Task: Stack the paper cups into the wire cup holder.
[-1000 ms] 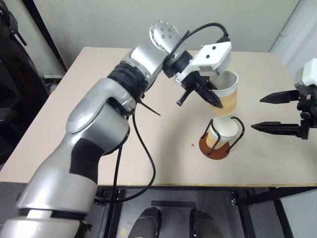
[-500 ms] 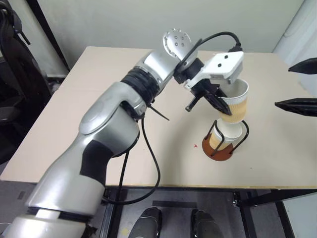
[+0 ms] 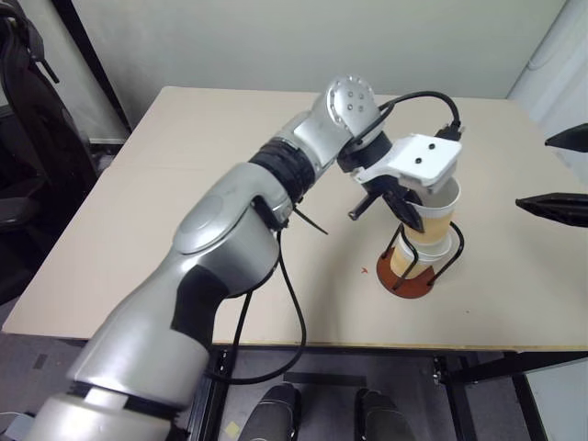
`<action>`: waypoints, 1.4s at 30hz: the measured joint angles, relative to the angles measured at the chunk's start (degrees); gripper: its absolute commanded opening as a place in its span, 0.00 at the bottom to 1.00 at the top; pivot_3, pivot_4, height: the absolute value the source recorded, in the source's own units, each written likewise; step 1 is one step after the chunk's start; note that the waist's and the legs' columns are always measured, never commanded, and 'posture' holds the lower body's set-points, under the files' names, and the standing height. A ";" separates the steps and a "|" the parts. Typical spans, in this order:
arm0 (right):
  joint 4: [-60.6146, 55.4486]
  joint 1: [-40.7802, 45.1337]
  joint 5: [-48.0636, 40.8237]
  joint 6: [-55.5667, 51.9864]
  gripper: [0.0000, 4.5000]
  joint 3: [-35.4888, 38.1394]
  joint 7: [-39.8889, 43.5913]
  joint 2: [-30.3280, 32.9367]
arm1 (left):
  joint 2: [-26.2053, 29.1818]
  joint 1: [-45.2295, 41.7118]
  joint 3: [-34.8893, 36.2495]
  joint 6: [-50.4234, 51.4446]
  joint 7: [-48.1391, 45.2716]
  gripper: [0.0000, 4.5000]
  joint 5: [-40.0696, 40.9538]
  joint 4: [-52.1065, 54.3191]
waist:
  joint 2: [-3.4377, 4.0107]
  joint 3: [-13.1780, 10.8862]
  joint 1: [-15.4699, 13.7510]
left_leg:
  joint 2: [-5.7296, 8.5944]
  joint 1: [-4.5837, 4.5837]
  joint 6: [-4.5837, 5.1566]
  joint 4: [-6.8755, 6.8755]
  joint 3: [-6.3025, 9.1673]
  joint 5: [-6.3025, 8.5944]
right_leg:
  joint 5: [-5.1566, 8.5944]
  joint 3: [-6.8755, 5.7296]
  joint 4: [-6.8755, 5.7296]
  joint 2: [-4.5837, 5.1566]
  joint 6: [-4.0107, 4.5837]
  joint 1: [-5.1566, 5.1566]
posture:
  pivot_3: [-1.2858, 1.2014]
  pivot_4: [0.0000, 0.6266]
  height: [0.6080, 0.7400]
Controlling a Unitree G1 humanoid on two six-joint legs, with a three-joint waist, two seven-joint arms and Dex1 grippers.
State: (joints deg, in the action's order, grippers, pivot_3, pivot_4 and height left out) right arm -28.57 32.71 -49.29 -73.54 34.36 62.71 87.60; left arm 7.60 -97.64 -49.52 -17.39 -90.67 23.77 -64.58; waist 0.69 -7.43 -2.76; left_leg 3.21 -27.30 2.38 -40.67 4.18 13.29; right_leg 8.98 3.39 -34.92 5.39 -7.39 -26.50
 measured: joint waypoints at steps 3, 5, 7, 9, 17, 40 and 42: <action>-1.11 -0.47 -0.35 -0.83 0.99 0.86 -0.64 -0.27 | -0.83 0.00 1.39 -1.06 0.00 0.00 -1.66 -1.51 | 0.00 0.00 -0.01 | 0.03 0.00 0.03 -0.06 -0.02 0.02 | 0.01 -0.01 -0.01 0.00 -0.06 0.01 | 0.52 0.24 1.00; -1.62 -0.62 -0.75 -1.29 0.99 1.03 -1.27 -0.37 | -1.64 0.01 2.30 -1.93 0.00 0.00 -3.19 -2.60 | 0.00 0.00 -0.01 | 0.04 0.00 0.08 -0.16 -0.03 0.06 | 0.01 0.01 -0.01 0.00 -0.10 0.05 | 0.52 0.24 1.00; -2.25 -0.69 -1.30 -1.96 0.99 1.15 -1.78 -0.43 | -2.27 0.03 3.02 -2.62 0.00 0.00 -4.52 -3.25 | 0.00 0.00 -0.02 | 0.04 -0.01 0.14 -0.29 -0.06 0.16 | 0.02 0.00 -0.04 -0.01 -0.14 0.05 | 0.52 0.24 1.00; -2.85 -0.72 -1.81 -2.40 0.99 1.33 -2.39 -0.46 | -2.63 0.04 4.05 -2.95 0.00 0.00 -5.66 -3.62 | 0.00 0.00 -0.01 | 0.05 -0.01 0.18 -0.32 -0.10 0.19 | 0.01 0.01 -0.03 -0.01 -0.18 0.08 | 0.52 0.24 1.00; -3.94 -0.84 -3.73 -4.07 0.99 2.81 -4.09 -0.47 | -4.98 0.06 7.36 -3.50 -0.01 0.22 -9.88 -5.22 | 0.00 0.00 -0.02 | 0.10 0.00 0.23 -0.39 -0.13 0.26 | 0.06 0.03 -0.01 0.03 -0.28 0.13 | 0.52 0.24 1.00; 11.11 -0.21 4.63 20.50 0.99 -15.30 -2.32 -4.35 | 15.48 9.15 41.18 17.66 6.70 0.99 -3.02 1.78 | 0.23 0.13 0.95 | 0.07 0.50 0.25 -0.39 -0.22 0.21 | 0.16 0.09 -0.06 -0.17 -0.32 0.41 | 0.52 0.24 1.00; 16.58 1.62 8.00 24.19 0.99 -20.03 -2.06 -7.24 | 20.21 15.74 44.35 20.63 11.01 0.99 -3.03 6.28 | 0.22 0.12 1.22 | 0.05 0.54 0.28 -0.45 -0.22 0.13 | 0.14 0.07 -0.09 -0.15 -0.28 0.45 | 0.52 0.24 1.00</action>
State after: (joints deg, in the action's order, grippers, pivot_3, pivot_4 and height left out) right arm -11.99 34.33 -41.28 -49.34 14.34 60.65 80.36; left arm 27.81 -81.90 -5.17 3.24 -79.66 20.74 -58.30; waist 0.90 -7.31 -1.54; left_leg 3.26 -26.76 2.66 -41.12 3.96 13.42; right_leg 9.12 3.46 -35.01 5.23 -7.67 -26.05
